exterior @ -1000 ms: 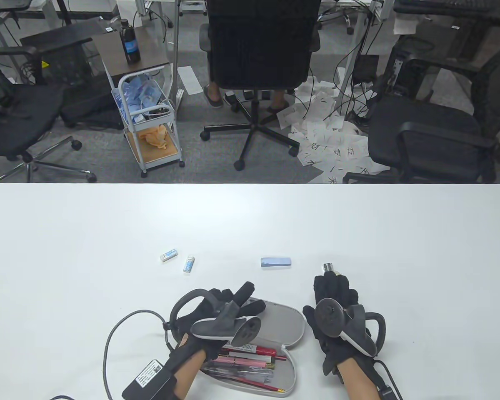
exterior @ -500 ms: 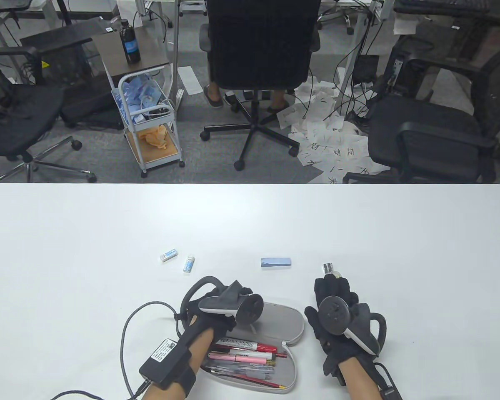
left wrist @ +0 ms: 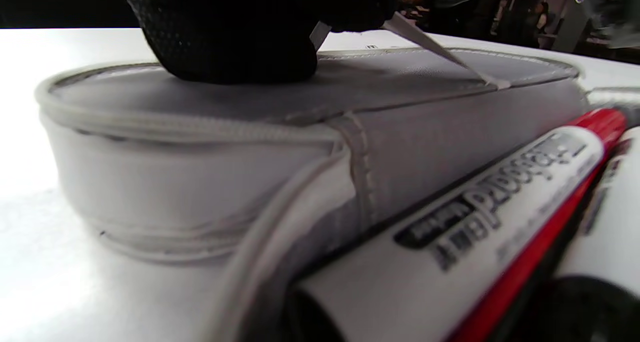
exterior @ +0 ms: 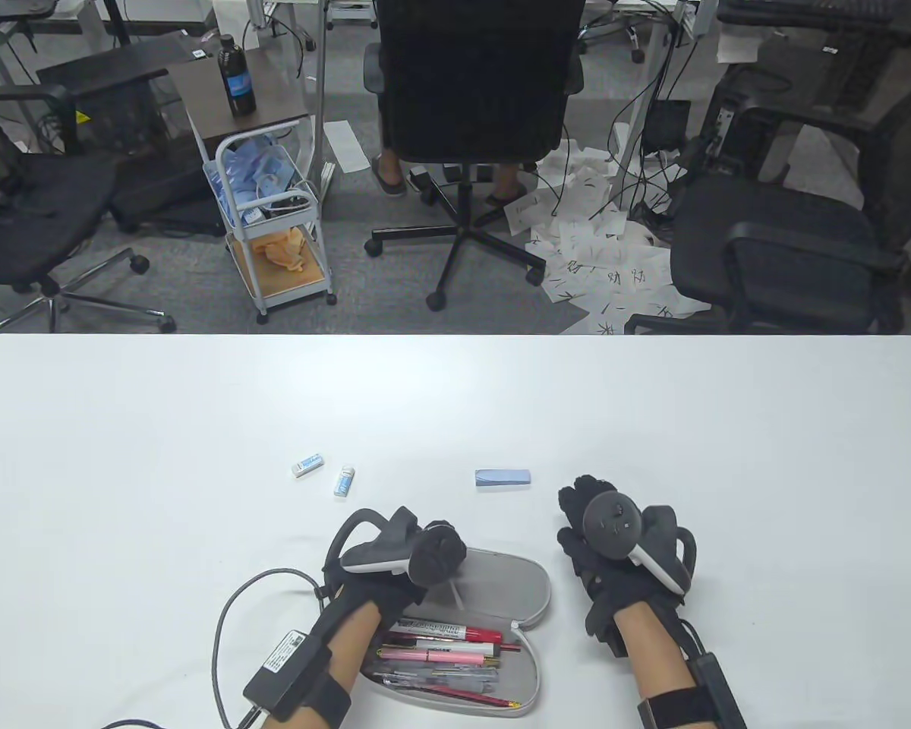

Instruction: Pack double-layer zippered pencil case

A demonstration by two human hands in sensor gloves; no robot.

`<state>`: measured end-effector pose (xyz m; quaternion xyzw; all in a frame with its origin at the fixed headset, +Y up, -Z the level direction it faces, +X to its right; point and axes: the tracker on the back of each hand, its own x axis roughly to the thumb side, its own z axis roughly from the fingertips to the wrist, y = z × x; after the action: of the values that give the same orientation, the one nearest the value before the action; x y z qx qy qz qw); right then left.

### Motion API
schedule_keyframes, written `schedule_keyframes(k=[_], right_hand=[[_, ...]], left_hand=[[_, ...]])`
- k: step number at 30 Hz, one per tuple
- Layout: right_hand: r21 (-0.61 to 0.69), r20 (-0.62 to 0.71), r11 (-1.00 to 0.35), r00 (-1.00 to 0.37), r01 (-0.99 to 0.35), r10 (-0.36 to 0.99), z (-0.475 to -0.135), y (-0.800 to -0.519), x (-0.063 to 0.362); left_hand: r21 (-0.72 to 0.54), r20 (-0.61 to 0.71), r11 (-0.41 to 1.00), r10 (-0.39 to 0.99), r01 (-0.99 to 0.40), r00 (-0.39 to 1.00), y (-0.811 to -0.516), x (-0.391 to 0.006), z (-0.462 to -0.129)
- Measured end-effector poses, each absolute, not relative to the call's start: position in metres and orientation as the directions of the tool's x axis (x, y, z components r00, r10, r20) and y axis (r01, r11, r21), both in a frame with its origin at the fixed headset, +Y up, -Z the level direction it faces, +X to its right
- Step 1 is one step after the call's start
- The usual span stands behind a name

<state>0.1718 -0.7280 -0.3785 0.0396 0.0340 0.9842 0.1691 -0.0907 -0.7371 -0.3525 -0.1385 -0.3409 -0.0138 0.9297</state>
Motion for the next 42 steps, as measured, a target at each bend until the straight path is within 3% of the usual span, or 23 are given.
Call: schedule_keyframes(k=[4, 10, 13, 14, 19, 22, 26, 29, 33, 35, 39, 42], right_hand=[[0.126, 0.034, -0.954, -0.960, -0.274, 0.280, -0.426, -0.724, 0.153], [0.277, 0.093, -0.955, -0.992, 0.107, -0.084, -0.482, -0.739, 0.106], [0.397, 0.030, -0.918, -0.999, -0.009, 0.023, -0.493, -0.759, 0.098], [0.355, 0.001, -0.935, -1.000, -0.018, 0.020, -0.494, -0.758, 0.097], [0.385, 0.066, -0.922, -0.998, 0.041, -0.016, -0.499, -0.758, 0.092], [0.344, 0.131, -0.939, -0.991, 0.019, 0.028, -0.490, -0.746, 0.096], [0.275, 0.276, -0.960, -0.952, -0.051, 0.130, -0.451, -0.718, 0.103], [0.291, 0.413, -0.955, -0.908, 0.056, 0.072, -0.413, -0.708, 0.099], [0.304, 0.504, -0.940, -0.863, 0.156, 0.019, -0.373, -0.712, 0.086], [0.240, 0.533, -0.956, -0.846, 0.171, -0.018, -0.362, -0.717, 0.077], [0.210, 0.554, -0.948, -0.828, 0.238, -0.085, -0.353, -0.728, 0.058], [0.202, 0.578, -0.957, -0.814, 0.208, -0.055, -0.351, -0.726, 0.044]], left_hand=[[-0.269, 0.627, 0.958, 0.100, 0.094, 0.773, -0.736, -0.096, -0.356], [-0.270, 0.634, 0.957, 0.096, 0.103, 0.767, -0.736, -0.095, -0.356], [-0.277, 0.630, 0.956, 0.109, 0.092, 0.769, -0.738, -0.095, -0.358], [-0.283, 0.626, 0.955, 0.112, 0.090, 0.772, -0.738, -0.095, -0.359], [-0.298, 0.619, 0.951, 0.129, 0.080, 0.775, -0.737, -0.095, -0.360], [-0.293, 0.618, 0.953, 0.125, 0.080, 0.776, -0.738, -0.095, -0.359], [-0.295, 0.612, 0.952, 0.126, 0.078, 0.781, -0.737, -0.094, -0.359], [-0.282, 0.613, 0.956, 0.113, 0.083, 0.782, -0.738, -0.094, -0.357], [-0.282, 0.607, 0.957, 0.123, 0.069, 0.785, -0.738, -0.095, -0.356], [-0.285, 0.606, 0.957, 0.139, 0.051, 0.784, -0.738, -0.096, -0.356], [-0.363, 0.545, 0.926, 0.301, -0.103, 0.782, -0.740, -0.107, -0.358], [-0.365, 0.546, 0.925, 0.307, -0.108, 0.779, -0.739, -0.107, -0.358]])
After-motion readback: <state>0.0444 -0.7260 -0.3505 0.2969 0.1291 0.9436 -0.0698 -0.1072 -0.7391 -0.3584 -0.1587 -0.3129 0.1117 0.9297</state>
